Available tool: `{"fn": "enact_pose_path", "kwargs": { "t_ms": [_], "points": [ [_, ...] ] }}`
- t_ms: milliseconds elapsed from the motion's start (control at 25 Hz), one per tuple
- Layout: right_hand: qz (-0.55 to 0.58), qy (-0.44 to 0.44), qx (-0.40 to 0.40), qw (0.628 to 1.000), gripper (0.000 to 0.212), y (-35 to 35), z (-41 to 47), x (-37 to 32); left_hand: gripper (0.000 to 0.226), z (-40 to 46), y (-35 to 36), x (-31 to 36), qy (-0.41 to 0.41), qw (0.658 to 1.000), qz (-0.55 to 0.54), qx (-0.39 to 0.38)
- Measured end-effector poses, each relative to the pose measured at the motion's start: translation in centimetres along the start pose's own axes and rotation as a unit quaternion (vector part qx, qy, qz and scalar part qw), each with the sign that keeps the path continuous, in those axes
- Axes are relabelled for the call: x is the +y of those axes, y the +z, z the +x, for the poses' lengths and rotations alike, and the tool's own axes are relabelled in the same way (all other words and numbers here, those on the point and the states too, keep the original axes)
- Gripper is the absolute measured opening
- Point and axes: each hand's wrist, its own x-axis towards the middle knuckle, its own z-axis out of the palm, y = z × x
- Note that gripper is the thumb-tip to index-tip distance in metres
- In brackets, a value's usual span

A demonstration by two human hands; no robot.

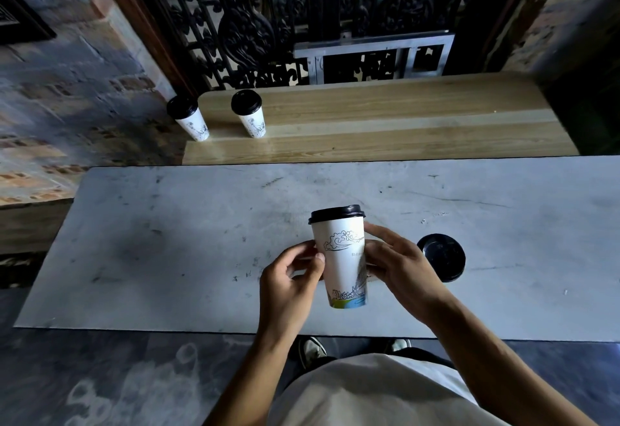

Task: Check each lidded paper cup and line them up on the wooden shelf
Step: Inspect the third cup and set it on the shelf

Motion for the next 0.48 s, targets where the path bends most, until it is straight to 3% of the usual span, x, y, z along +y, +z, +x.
{"fn": "enact_pose_path", "kwargs": {
  "t_ms": [200,320,480],
  "points": [
    [0.006,-0.002,-0.022,1.000,0.045,-0.18,-0.15,0.07,0.031,0.01,-0.26,-0.51,0.037,0.999,0.020,0.027],
    [0.009,-0.013,-0.035,0.999,0.039,0.05,-0.42,-0.21,0.040,-0.05,-0.05,-0.32,0.052,0.998,0.021,0.018],
    [0.031,-0.011,-0.006,0.999,0.051,-0.19,-0.21,0.13,0.028,-0.19,0.39,-0.02,0.005,1.000,-0.005,0.002]
  ]
}}
